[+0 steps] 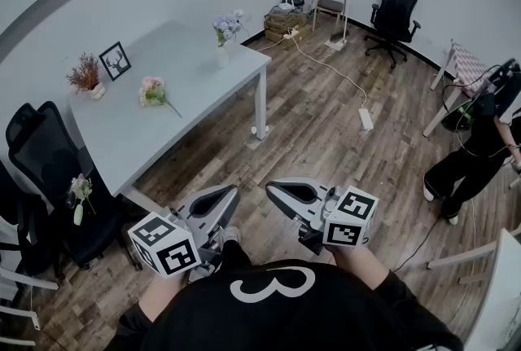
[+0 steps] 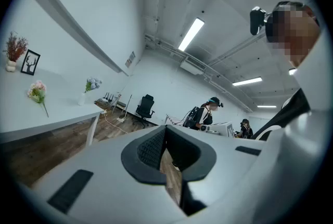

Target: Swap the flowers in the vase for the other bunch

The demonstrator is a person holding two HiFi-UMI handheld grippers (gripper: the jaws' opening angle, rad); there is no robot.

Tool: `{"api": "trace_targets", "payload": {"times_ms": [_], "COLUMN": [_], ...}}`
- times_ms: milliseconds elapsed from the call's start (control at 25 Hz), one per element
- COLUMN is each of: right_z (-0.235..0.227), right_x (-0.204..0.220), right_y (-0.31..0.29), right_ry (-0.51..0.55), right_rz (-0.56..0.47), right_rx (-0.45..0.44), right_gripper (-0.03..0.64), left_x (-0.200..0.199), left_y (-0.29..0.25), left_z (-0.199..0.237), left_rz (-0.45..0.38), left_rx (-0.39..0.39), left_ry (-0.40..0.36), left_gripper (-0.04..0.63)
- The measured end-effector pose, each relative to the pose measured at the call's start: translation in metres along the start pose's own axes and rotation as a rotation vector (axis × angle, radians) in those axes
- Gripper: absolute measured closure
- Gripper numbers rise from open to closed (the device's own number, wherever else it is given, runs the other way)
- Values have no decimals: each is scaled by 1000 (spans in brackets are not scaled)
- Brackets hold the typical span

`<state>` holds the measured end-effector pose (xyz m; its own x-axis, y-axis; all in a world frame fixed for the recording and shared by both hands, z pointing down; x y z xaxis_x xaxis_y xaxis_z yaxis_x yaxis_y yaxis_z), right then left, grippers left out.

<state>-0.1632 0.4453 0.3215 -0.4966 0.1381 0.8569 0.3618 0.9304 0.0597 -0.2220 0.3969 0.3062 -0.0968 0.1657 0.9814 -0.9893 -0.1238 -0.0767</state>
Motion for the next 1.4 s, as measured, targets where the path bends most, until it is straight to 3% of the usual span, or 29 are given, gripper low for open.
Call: {"api": "trace_targets", "payload": {"times_ms": [480, 840, 1160, 1400], "right_z": [2, -28, -85, -161], "right_x": [-9, -15, -17, -46], "right_y": [5, 11, -17, -64], "right_ry": [24, -82, -127, -164], "right_rz": [-14, -89, -77, -78], "right_rx": [3, 32, 82, 117], "right_gripper": [611, 609, 609, 609], "left_x": [-4, 3, 12, 9], "left_y": [-3, -18, -49, -99], "left_z": [-5, 7, 68, 154], "left_rz": [-11, 5, 16, 35], "left_rx": [10, 28, 50, 68], "left_ry": [-29, 13, 79, 127], "left_gripper": [583, 583, 583, 583]}}
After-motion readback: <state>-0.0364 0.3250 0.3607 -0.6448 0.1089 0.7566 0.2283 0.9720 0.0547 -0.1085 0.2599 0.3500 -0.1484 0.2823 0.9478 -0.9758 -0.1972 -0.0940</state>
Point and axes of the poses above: the fingertips, and each gripper's own axes: y backward along the fingers, z to its left, x out of its underside, the point moved 1 cm from there along y, backward along the fingers, and after that the axes turned 13 degrees about -y, right-handed, at the moved point
